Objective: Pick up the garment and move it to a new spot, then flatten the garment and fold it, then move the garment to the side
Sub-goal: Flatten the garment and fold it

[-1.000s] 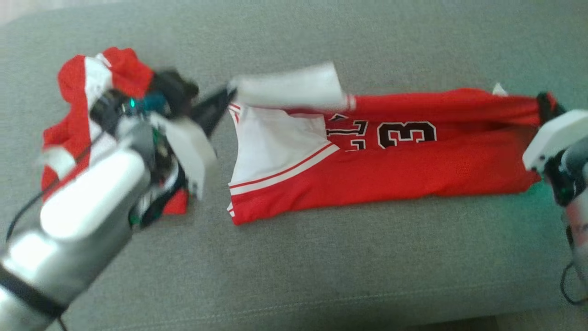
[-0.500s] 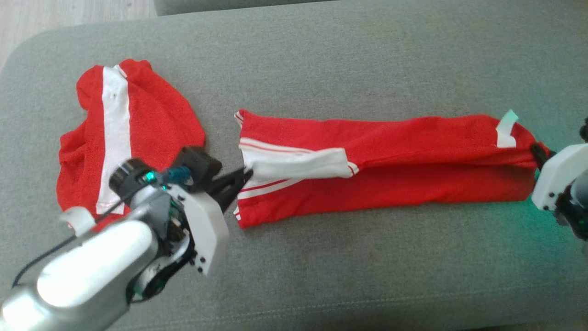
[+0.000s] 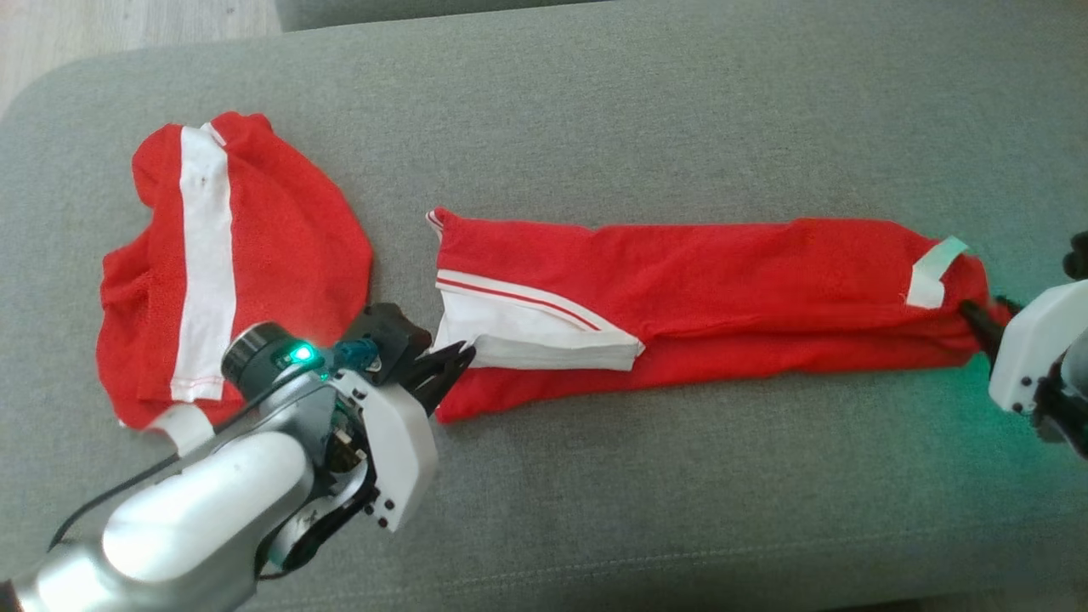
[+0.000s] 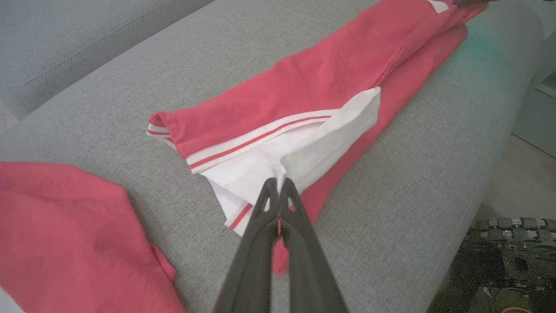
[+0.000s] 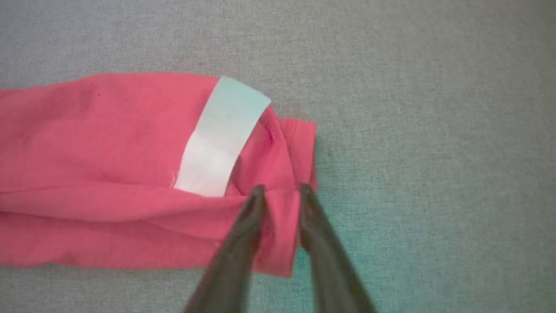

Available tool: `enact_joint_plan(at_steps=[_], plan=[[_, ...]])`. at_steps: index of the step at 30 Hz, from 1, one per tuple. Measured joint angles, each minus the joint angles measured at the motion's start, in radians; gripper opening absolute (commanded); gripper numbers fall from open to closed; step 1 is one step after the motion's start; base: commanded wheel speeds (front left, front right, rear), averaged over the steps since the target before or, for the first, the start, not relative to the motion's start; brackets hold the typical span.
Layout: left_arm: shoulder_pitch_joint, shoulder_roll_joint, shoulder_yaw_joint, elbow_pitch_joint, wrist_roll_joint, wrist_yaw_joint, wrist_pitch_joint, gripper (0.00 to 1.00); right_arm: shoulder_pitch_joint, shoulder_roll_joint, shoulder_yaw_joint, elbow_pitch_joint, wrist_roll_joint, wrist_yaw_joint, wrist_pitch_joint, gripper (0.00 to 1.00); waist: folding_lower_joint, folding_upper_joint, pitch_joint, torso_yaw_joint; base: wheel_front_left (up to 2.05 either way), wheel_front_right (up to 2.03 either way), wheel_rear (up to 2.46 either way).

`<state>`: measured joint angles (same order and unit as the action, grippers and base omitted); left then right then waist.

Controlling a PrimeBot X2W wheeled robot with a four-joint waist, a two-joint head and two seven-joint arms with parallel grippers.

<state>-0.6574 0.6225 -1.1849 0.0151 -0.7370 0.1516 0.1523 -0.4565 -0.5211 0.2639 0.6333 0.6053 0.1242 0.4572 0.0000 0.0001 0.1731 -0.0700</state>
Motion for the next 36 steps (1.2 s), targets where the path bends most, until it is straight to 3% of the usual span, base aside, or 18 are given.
enact_joint_plan(at_steps=[1,6,12,16,18,21,26,31,36], plan=[[0.0,0.0,0.0,0.0,0.0,0.0,0.0,1.0,0.0,0.0,0.0,0.0,0.0,0.0,0.0,1.0,0.0,0.0,0.0,0.0,0.0,0.0,0.0],[0.002,-0.035,0.019,0.042,0.012,0.04,-0.064,1.0,0.003,0.008,-0.08,-0.048,0.001,0.0,-0.043,1.0,0.0,0.0,-0.01,0.006,0.0,0.0,0.0],[0.001,-0.117,0.103,0.093,0.013,0.107,-0.206,1.0,0.042,0.048,-0.148,-0.196,0.046,0.0,-0.197,1.0,0.0,0.0,-0.029,0.02,0.0,0.0,0.0],[0.007,-0.174,0.226,0.129,-0.024,0.19,-0.353,1.0,0.077,0.073,-0.159,-0.292,0.02,0.0,-0.337,1.0,0.0,0.0,-0.043,0.026,0.0,0.0,0.0],[0.043,-0.208,0.316,0.141,-0.033,0.232,-0.401,1.0,0.106,0.091,-0.161,-0.34,-0.049,0.0,-0.44,1.0,0.0,0.0,-0.051,0.029,0.0,0.0,0.0],[0.117,-0.24,0.417,0.13,0.036,0.273,-0.402,1.0,0.14,0.118,-0.165,-0.362,-0.138,0.0,-0.53,1.0,0.0,0.0,-0.059,0.034,0.0,0.0,0.0],[0.283,-0.328,0.563,0.068,0.194,0.26,-0.402,1.0,0.209,0.199,-0.183,-0.364,-0.253,0.0,-0.616,1.0,0.0,0.0,-0.072,0.04,0.0,0.0,0.0],[0.428,-0.396,0.661,0.045,0.314,0.191,-0.402,1.0,0.249,0.259,-0.222,-0.337,-0.317,0.0,-0.637,1.0,0.0,0.0,-0.065,0.046,0.0,0.0,0.0],[0.456,-0.439,0.741,0.057,0.373,0.113,-0.402,1.0,0.248,0.28,-0.253,-0.32,-0.351,0.0,-0.643,1.0,0.0,0.0,-0.047,0.054,0.0,0.0,0.0]])
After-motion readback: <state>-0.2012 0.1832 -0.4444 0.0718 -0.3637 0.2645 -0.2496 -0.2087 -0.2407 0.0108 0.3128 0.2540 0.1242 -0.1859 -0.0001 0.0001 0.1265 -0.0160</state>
